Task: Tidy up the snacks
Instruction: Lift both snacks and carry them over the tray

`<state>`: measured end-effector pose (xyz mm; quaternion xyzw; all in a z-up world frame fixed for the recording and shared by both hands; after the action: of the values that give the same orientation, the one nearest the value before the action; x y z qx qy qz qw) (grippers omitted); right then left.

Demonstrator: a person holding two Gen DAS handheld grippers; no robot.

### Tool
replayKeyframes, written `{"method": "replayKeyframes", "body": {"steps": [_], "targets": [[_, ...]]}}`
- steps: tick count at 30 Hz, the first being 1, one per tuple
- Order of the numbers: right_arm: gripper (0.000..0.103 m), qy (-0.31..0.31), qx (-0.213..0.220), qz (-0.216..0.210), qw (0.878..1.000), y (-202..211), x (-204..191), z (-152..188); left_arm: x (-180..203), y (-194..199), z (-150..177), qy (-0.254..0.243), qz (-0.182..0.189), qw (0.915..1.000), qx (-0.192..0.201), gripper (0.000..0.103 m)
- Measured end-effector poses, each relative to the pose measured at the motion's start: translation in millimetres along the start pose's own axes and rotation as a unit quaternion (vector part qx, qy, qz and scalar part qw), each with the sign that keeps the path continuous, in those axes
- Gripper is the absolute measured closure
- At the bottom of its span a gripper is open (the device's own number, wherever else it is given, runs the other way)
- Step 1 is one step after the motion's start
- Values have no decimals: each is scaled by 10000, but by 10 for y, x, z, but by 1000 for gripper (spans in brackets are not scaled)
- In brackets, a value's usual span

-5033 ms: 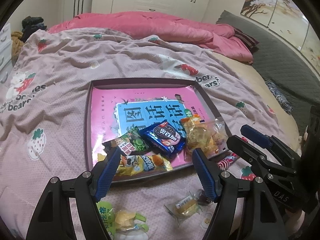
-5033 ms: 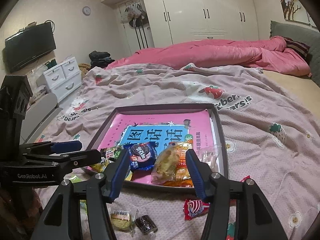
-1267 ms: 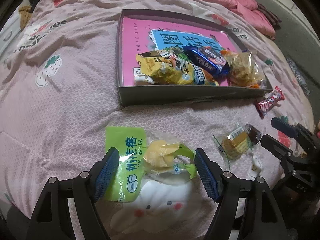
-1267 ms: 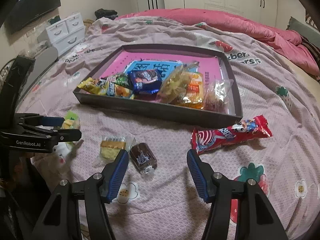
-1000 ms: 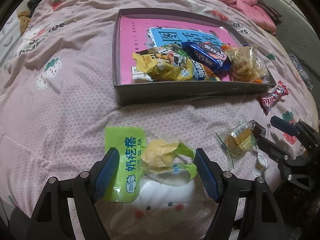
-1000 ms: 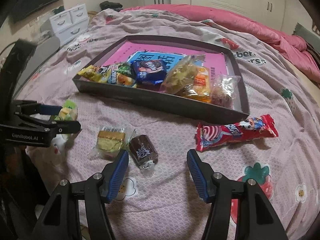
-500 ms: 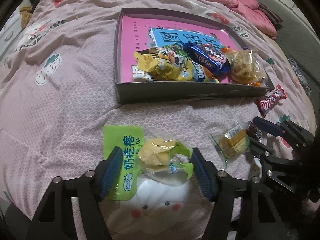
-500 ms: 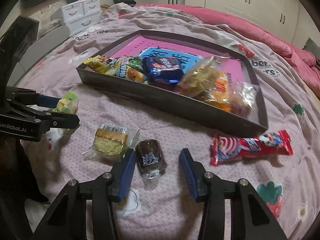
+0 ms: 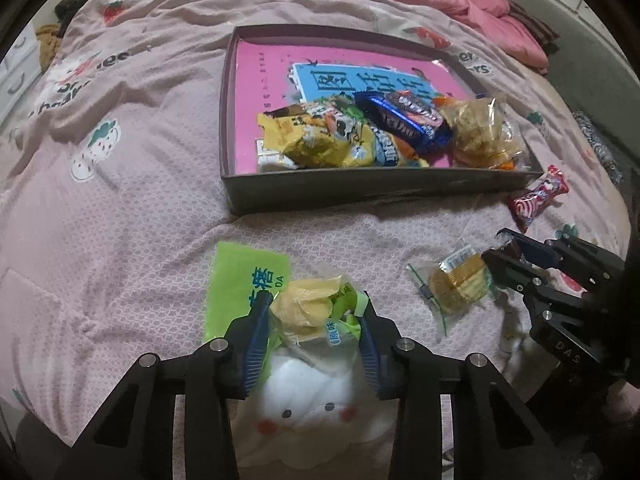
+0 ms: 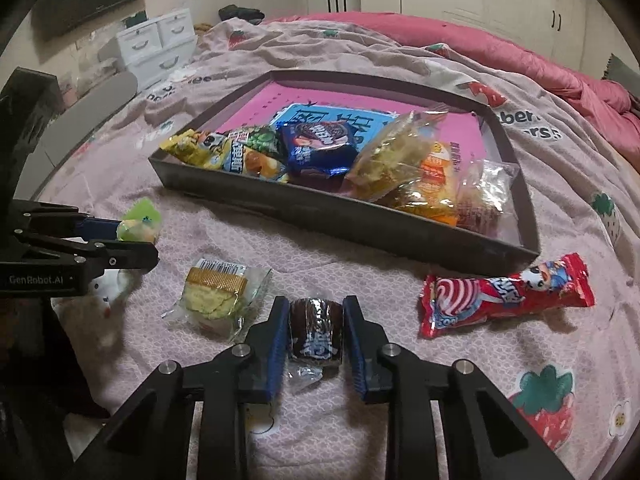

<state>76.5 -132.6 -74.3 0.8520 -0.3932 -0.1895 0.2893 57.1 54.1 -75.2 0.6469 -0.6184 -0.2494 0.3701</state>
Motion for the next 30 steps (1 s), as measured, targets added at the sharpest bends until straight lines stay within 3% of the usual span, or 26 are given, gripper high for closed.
{"method": "replayKeyframes", "body": {"steps": [17, 30], "targets": [[75, -569, 597, -14, 9966, 273, 207, -160, 193, 544, -255, -139, 482, 9960, 743, 62], [75, -713, 970, 27, 9927, 412, 310, -279, 392, 557, -535, -194, 567, 9929, 1025, 62]]}}
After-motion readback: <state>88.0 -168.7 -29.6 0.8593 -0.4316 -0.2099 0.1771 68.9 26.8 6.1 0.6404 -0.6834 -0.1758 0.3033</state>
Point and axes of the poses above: each gripper's, at about its wrist camera, not at the fingertips, and y roughly against the way its jaws point, x to its right, z to its underside, the point moved 1 cm from there along -y, roughly the way its jaws point, and after that the axes turned 14 degrees about x, right-handed, at the moved point
